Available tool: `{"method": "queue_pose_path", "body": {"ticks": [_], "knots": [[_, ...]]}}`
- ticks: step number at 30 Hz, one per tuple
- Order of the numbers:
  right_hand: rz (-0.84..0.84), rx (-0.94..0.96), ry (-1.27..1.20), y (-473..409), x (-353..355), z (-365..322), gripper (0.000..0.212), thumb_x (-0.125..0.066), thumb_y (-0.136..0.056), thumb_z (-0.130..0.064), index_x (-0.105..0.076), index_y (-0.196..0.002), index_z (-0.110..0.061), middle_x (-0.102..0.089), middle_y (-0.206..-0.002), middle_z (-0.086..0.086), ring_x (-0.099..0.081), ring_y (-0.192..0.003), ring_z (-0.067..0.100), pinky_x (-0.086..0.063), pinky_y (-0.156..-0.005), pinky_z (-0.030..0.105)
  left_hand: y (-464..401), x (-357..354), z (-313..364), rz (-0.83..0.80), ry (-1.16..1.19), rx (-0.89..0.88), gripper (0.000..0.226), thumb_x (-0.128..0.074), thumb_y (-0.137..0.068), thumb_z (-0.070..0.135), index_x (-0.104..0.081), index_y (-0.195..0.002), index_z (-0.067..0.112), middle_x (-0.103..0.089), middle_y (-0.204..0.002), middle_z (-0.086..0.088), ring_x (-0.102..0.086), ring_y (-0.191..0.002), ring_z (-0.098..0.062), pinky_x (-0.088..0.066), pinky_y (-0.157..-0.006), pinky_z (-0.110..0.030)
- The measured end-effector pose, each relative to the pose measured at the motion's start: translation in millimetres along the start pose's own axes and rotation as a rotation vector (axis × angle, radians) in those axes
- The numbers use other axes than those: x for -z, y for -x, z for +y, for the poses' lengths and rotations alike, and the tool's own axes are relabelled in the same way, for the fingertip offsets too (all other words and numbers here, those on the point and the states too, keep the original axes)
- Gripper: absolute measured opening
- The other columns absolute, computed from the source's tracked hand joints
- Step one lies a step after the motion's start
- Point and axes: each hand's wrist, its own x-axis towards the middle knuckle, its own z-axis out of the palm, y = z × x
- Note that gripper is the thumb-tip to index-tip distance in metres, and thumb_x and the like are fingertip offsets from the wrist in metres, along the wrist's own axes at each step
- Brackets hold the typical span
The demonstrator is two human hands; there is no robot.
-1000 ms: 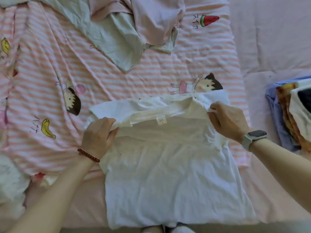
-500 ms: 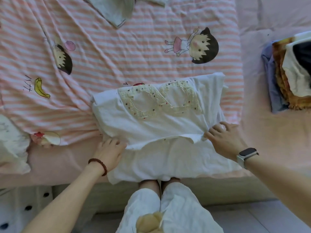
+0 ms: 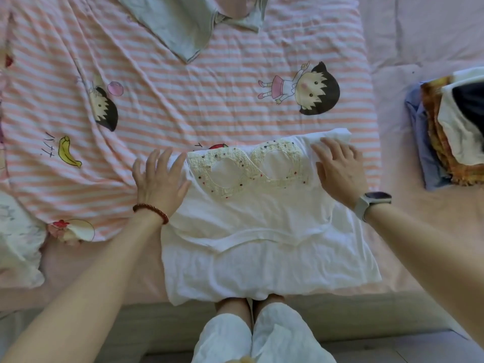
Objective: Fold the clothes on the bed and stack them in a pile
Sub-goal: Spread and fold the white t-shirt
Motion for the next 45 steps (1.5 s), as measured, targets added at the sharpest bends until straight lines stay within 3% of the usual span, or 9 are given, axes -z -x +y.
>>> {"method": "queue_pose_path", "body": {"ticks": [5, 11, 17, 21, 27, 32, 35, 40, 45], "knots": [[-0.331, -0.002, 0.117, -55, 3, 26, 0.056, -0.043, -0.096, -0.033, -0.020, -0.147, -0.025, -0.022, -0.154, 0.001, -0.012, -0.143, 0.023, -0.004, -0.113, 0.054, -56, 2, -34, -0.506, 0.023, 0.113, 0.067, -0.055, -0.084, 0.054, -0.031, -0.141, 0.027, -0.042, -0.142, -0.004, -0.038, -0.128, -0.027, -0.031, -0.101, -0.046], [-0.421, -0.041, -0.009, -67, 15, 34, 0.033, -0.049, -0.094, -0.028, -0.048, -0.125, -0.018, -0.053, -0.122, 0.006, -0.052, -0.104, 0.027, -0.039, -0.080, 0.033, -54, 14, -42, -0.470, 0.395, 0.076, 0.036, -0.067, -0.083, 0.030, -0.060, -0.115, 0.016, -0.064, -0.112, -0.006, -0.052, -0.091, -0.019, -0.034, -0.072, -0.029], [-0.228, -0.081, -0.128, -68, 57, 36, 0.018, -0.049, -0.094, -0.021, -0.054, -0.105, -0.008, -0.053, -0.108, 0.010, -0.055, -0.089, 0.033, -0.039, -0.067, 0.036, -63, 71, -49, -0.355, 0.534, 0.039, 0.026, -0.068, -0.083, 0.021, -0.066, -0.108, 0.017, -0.067, -0.101, -0.002, -0.054, -0.087, -0.014, -0.036, -0.067, -0.024], [0.025, -0.114, -0.158, -101, 104, 38, 0.021, -0.053, -0.093, -0.019, -0.055, -0.108, -0.005, -0.053, -0.109, 0.015, -0.056, -0.087, 0.038, -0.040, -0.068, 0.040, -99, 132, -46, -0.106, 0.497, 0.025, 0.011, -0.066, -0.084, 0.026, -0.059, -0.076, 0.031, -0.062, -0.078, 0.007, -0.053, -0.070, -0.010, -0.032, -0.058, -0.024], [0.454, -0.152, -0.099, -161, 161, 30, 0.020, -0.057, -0.090, -0.015, -0.059, -0.103, 0.000, -0.055, -0.102, 0.022, -0.055, -0.078, 0.044, -0.030, -0.060, 0.037, -169, 189, -41, 0.346, 0.321, 0.023, 0.025, -0.060, -0.088, 0.027, -0.061, -0.106, 0.009, -0.059, -0.099, -0.012, -0.053, -0.092, -0.033, -0.037, -0.068, -0.036], [0.472, 0.028, -0.033, -136, 142, 28, 0.017, -0.070, -0.075, 0.003, -0.063, -0.090, 0.003, -0.061, -0.089, 0.023, -0.060, -0.068, 0.042, -0.046, -0.066, 0.044, -148, 163, -41, 0.452, 0.111, -0.204, 0.025, -0.059, -0.083, 0.017, -0.061, -0.103, 0.002, -0.058, -0.087, -0.024, -0.059, -0.075, -0.040, -0.046, -0.065, -0.049], [0.370, 0.146, 0.006, -90, 109, 31, 0.022, -0.075, -0.064, 0.008, -0.065, -0.083, 0.001, -0.063, -0.081, 0.018, -0.064, -0.067, 0.036, -0.048, -0.064, 0.044, -102, 126, -46, 0.388, 0.052, -0.352, 0.027, -0.053, -0.070, 0.024, -0.047, -0.095, 0.014, -0.060, -0.076, -0.020, -0.061, -0.064, -0.036, -0.047, -0.056, -0.046], [0.135, 0.194, 0.068, -13, 47, 28, 0.036, -0.083, -0.051, 0.004, -0.067, -0.081, -0.009, -0.063, -0.083, 0.008, -0.063, -0.068, 0.030, -0.038, -0.072, 0.039, -25, 58, -51, 0.125, -0.008, -0.337, 0.062, -0.081, -0.027, -0.013, -0.058, -0.081, 0.008, -0.058, -0.071, -0.015, -0.059, -0.060, -0.032, -0.045, -0.052, -0.039], [0.007, -0.042, 0.068, 31, -7, 12, 0.037, -0.058, -0.059, 0.009, -0.067, -0.087, -0.014, -0.063, -0.094, 0.008, -0.064, -0.089, 0.031, -0.036, -0.089, 0.050, 11, 11, -43, -0.089, 0.100, -0.153, 0.036, -0.078, -0.046, -0.009, -0.066, -0.077, 0.005, -0.060, -0.086, -0.017, -0.062, -0.080, -0.037, -0.047, -0.062, -0.043]]}}
